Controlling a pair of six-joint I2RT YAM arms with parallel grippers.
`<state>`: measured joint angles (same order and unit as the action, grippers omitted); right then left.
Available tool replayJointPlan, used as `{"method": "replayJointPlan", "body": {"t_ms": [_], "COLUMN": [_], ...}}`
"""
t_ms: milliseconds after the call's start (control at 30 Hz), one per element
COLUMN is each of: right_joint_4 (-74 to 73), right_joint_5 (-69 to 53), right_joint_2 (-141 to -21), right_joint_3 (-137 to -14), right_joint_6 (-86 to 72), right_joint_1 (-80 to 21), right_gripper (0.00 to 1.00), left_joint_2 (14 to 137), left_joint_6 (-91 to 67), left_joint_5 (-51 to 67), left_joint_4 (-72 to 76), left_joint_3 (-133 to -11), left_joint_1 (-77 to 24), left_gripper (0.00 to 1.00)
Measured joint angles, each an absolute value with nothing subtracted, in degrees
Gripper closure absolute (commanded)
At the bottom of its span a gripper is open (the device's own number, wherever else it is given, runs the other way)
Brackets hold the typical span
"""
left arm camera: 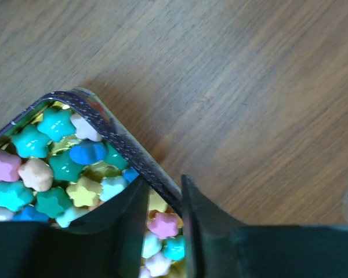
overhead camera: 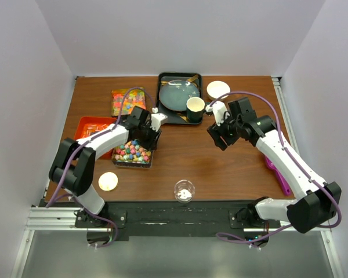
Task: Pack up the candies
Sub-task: Move the packing bottle to the center of the board, then move the storage box to the center of the board.
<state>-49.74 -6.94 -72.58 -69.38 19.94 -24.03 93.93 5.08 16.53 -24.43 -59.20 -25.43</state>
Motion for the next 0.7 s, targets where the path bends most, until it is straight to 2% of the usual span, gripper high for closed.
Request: {"method": "replayJointPlan", "body": {"t_ms": [167, 267, 467, 700], "right_joint_4": [-49.3, -49.0, -48.8, -48.6], "right_joint_5": [-7.1, -7.0, -6.7, -3.3], "right_joint_2": [-72.8, -73.0, -73.2, -73.1], "right_joint_3": [-69.4, -69.4, -69.4, -69.3], "right_joint_6": [19.9, 20.0, 20.2, 20.1], "right_joint_1": [-24.0, -23.9, -23.8, -20.4], "right_gripper": [0.34, 0.34, 0.34, 0.34], "left_joint_2": [96.2, 96.4, 97.8, 105.6], "left_joint_6": [4.1, 4.1, 5.8, 8.3], "left_joint_5": [14.5, 14.0, 13.7, 12.8], "left_joint_4": [-24.8, -24.5, -24.3, -26.4], "left_joint_3": [-61.2, -61.3, -62.6, -72.5], "left_joint_1": [-29.8, -34.5, -43.2, -49.5], "left_gripper": [0.86, 0.91, 0.98, 1.00]}}
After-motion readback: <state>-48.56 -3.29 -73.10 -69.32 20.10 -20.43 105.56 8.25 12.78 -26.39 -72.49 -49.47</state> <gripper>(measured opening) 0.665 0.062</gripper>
